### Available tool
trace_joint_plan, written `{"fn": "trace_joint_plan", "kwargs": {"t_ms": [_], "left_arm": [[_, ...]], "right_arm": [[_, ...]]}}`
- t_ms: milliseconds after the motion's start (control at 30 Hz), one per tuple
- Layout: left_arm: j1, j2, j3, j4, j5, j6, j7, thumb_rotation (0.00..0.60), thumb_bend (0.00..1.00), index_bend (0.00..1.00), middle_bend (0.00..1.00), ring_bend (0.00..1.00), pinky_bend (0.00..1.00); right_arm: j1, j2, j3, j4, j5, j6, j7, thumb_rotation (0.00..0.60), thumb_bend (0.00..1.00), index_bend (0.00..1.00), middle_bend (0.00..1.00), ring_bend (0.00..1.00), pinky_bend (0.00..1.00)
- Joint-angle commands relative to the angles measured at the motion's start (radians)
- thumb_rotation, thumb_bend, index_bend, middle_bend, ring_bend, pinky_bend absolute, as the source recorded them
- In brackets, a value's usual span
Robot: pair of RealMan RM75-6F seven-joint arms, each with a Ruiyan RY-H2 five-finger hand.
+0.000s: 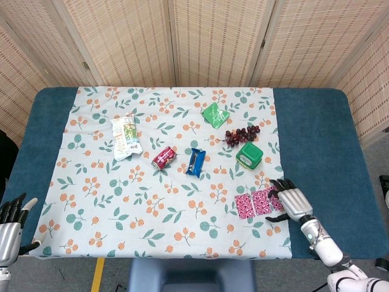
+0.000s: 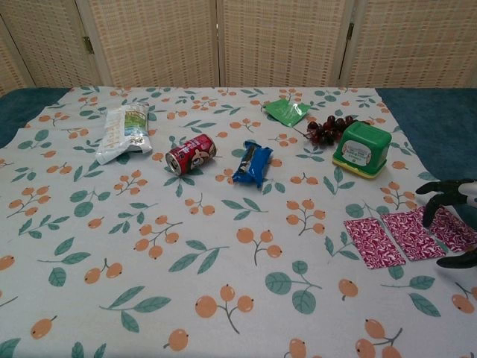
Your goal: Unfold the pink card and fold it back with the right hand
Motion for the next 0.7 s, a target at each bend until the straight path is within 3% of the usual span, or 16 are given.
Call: {"fn": "trace_joint_plan", "kwargs": {"t_ms": [33, 400, 700], "left_arm": [[0.0, 0.0, 0.0, 0.001, -0.001, -0.001, -0.001, 0.6, 0.28, 0.17, 0.02, 0.06, 0.0], [-0.003, -0.003, -0.001, 0.005, 0.0, -0.006, -0.002, 0.6, 0.28, 0.17, 0.02, 0.06, 0.0], [-0.001, -0.007, 0.0, 0.016, -0.005, -0.009, -0.012, 0.6, 0.28, 0.17, 0.02, 0.06, 0.0]], "right_arm": [[0.0, 0.001, 0.006, 0.005, 0.008, 0.0, -0.002, 0.36, 0.11, 0.33, 0.1, 0.0, 0.0], [-0.004, 0.021, -0.007, -0.073, -0.046, 0.039, 0.033, 0.379, 0.11, 0.33, 0.1, 0.0, 0.0], [0.027, -0.008, -0.002, -0.107, -0.039, 0.016, -0.081, 0.396, 0.11, 0.27, 0.08, 0.0, 0.0]]}}
